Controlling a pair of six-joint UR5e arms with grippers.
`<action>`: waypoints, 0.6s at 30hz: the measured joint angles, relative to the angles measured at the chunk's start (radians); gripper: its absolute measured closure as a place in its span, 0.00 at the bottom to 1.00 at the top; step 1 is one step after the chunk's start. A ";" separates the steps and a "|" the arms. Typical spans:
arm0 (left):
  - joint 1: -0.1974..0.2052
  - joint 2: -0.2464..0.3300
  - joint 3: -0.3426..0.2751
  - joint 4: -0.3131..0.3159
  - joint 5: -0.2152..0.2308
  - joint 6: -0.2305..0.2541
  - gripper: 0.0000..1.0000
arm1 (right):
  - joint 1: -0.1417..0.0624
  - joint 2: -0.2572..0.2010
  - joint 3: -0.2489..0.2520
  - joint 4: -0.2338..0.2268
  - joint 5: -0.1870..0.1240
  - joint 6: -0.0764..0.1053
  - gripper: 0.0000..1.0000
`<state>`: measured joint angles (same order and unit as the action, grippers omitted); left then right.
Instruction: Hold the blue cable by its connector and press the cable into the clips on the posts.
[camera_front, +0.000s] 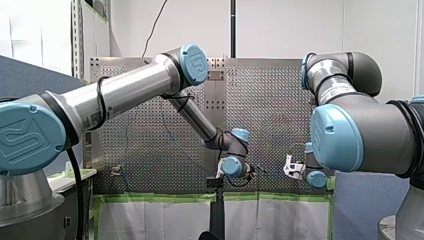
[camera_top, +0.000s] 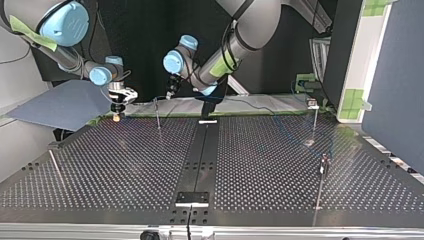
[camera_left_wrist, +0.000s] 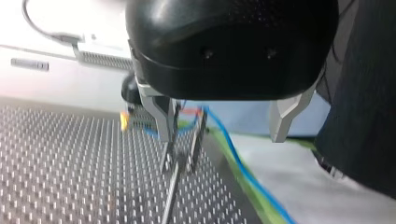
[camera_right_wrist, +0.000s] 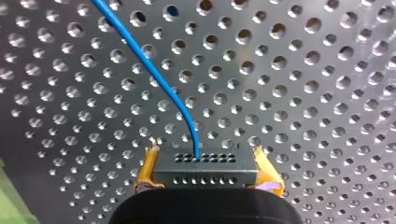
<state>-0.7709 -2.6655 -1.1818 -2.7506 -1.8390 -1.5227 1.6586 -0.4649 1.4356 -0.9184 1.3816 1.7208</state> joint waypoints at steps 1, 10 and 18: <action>-0.005 0.007 -0.007 -0.004 0.002 -0.001 0.00 | 0.000 0.000 0.002 0.001 0.000 -0.002 1.00; -0.033 0.033 -0.076 -0.012 0.001 -0.049 0.00 | 0.000 0.000 0.026 -0.007 -0.012 -0.012 1.00; -0.025 0.034 -0.129 -0.026 -0.047 -0.118 0.00 | 0.002 0.000 0.029 0.007 -0.060 -0.050 1.00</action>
<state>-0.7957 -2.6318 -1.3108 -2.7762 -1.8863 -1.6408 1.6602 -0.4651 1.4642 -0.9110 1.3212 1.6709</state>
